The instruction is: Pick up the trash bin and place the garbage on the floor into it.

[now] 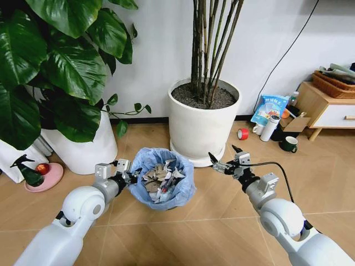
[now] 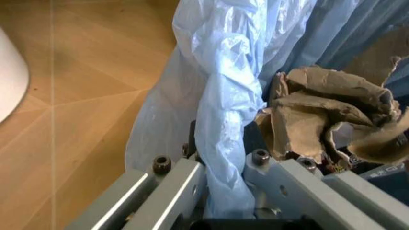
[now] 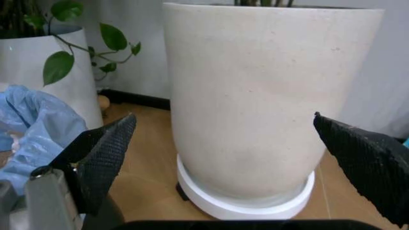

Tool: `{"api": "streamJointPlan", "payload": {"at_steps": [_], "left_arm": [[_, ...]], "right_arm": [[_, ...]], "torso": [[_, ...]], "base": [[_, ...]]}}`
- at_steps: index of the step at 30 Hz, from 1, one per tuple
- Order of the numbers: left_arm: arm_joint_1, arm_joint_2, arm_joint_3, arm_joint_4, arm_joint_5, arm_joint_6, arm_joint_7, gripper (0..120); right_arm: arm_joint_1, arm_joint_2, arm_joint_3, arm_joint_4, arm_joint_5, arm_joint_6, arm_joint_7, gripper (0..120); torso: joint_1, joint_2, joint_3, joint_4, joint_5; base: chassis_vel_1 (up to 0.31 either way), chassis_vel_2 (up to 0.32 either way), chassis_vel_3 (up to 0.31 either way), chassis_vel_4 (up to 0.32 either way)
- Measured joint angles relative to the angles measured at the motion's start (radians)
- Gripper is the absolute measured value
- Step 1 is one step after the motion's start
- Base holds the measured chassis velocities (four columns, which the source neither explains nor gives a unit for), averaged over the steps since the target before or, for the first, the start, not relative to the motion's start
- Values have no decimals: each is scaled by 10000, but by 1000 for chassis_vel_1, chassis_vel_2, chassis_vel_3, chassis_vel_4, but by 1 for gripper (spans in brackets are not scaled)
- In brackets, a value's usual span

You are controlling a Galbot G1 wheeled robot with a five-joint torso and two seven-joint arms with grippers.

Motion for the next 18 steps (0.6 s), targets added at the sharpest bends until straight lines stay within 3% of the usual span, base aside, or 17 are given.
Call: {"api": "streamJointPlan", "payload": {"at_steps": [11, 18], "left_arm": [[93, 11, 2, -119, 10, -5, 22, 0], [178, -47, 2, -172, 79, -8, 28, 0]], "right_arm": [[-277, 80, 192, 16, -58, 0, -17, 100], [-894, 273, 1050, -28, 224, 49, 127, 100]], "torso": [[0, 0, 0, 0, 0], [0, 0, 0, -3, 3]], "base": [[-111, -114, 113, 115], [-107, -98, 102, 113]]}}
